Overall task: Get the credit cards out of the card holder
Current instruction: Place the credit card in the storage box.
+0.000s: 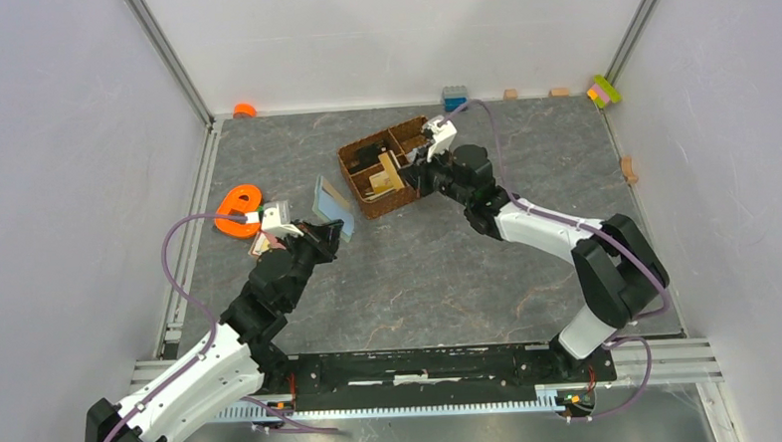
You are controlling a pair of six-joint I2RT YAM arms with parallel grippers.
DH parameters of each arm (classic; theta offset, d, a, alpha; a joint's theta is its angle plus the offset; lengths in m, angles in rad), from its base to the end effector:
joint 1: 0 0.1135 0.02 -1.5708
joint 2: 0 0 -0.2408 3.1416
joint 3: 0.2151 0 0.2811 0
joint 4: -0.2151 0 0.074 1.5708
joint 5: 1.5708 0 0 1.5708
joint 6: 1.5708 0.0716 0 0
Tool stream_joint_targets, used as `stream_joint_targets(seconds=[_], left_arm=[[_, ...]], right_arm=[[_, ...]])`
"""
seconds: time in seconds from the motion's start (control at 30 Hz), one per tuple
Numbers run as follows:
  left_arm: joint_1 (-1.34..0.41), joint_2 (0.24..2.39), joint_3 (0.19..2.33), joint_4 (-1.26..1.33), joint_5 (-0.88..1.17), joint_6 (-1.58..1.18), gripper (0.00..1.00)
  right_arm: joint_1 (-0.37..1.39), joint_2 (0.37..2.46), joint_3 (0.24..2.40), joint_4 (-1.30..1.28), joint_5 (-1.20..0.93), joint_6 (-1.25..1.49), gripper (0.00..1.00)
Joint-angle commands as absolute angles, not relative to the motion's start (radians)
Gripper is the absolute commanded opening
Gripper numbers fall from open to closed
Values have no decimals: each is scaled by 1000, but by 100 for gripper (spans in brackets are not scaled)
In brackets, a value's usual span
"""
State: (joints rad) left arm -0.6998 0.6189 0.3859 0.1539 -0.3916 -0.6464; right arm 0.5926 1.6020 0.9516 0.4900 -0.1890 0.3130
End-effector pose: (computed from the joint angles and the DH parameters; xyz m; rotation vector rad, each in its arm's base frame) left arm 0.2048 -0.1367 0.2371 -0.2603 1.6713 -0.7002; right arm 0.3449 0.2485 0.2126 -0.3936 1.7576 0.8216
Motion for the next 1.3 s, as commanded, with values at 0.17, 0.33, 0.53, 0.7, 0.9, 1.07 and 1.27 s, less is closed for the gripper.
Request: stream_joint_targets(seconds=[0.17, 0.33, 0.53, 0.7, 0.9, 1.07, 1.27], left_arm=[[-696, 612, 386, 192, -426, -674, 2], [-695, 598, 384, 190, -430, -670, 2], [-696, 583, 380, 189, -422, -678, 2], [-696, 582, 380, 189, -420, -680, 2], [-696, 588, 382, 184, -425, -683, 2], [-696, 594, 383, 184, -423, -683, 2], [-696, 594, 387, 177, -425, -684, 2]], right_arm=[[655, 1689, 1108, 414, -95, -359, 0], [655, 1669, 1068, 458, -65, -598, 0], [667, 1740, 1157, 273, -191, -981, 0], [670, 1801, 1197, 193, -223, -1170, 0], [672, 1862, 1240, 137, -218, -1316, 0], [672, 1891, 1259, 170, -261, -1330, 0], [672, 1945, 1331, 149, -266, -1342, 2]])
